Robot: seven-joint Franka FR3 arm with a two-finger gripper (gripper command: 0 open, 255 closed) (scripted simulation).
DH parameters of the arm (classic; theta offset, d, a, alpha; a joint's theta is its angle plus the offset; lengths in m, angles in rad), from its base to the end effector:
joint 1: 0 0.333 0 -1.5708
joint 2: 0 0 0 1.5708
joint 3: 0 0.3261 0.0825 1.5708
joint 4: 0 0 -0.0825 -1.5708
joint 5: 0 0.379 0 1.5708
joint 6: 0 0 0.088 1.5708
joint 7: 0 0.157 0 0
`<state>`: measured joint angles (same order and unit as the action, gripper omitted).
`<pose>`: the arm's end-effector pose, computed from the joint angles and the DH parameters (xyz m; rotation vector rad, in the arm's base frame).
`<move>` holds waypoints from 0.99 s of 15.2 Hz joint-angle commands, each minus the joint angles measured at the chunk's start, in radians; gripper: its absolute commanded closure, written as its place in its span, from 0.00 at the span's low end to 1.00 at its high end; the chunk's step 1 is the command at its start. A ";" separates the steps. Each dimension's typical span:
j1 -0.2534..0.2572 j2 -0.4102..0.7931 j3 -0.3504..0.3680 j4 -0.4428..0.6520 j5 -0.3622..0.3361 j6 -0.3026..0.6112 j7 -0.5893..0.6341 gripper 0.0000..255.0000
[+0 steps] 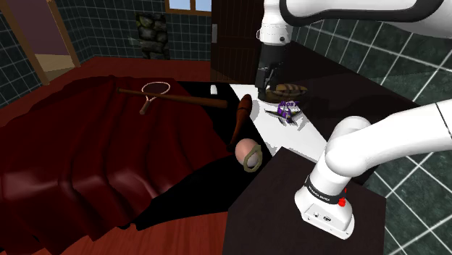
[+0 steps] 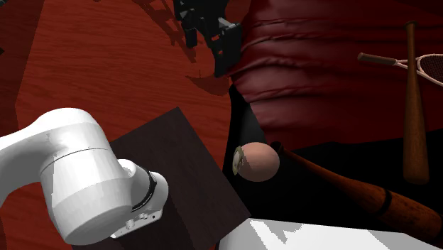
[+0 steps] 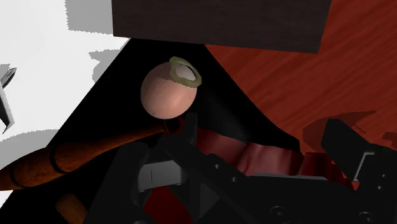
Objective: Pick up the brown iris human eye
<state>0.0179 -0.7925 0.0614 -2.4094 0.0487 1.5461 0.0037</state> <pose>0.2835 0.0334 0.5222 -3.1357 -0.0866 0.1127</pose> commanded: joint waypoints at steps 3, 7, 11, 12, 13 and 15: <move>0.007 -0.030 -0.031 -0.081 -0.015 0.061 -0.064 0.00; 0.014 -0.070 -0.100 -0.229 -0.052 0.190 -0.193 0.00; 0.013 -0.072 -0.177 -0.355 -0.096 0.333 -0.325 0.00; 0.011 -0.066 -0.199 -0.382 -0.108 0.371 -0.359 0.00; 0.010 -0.056 -0.220 -0.408 -0.120 0.412 -0.393 0.00; 0.006 -0.025 -0.266 -0.454 -0.144 0.496 -0.463 0.00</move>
<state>0.0255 -0.8314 -0.1808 -2.8424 -0.0822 2.0003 -0.4198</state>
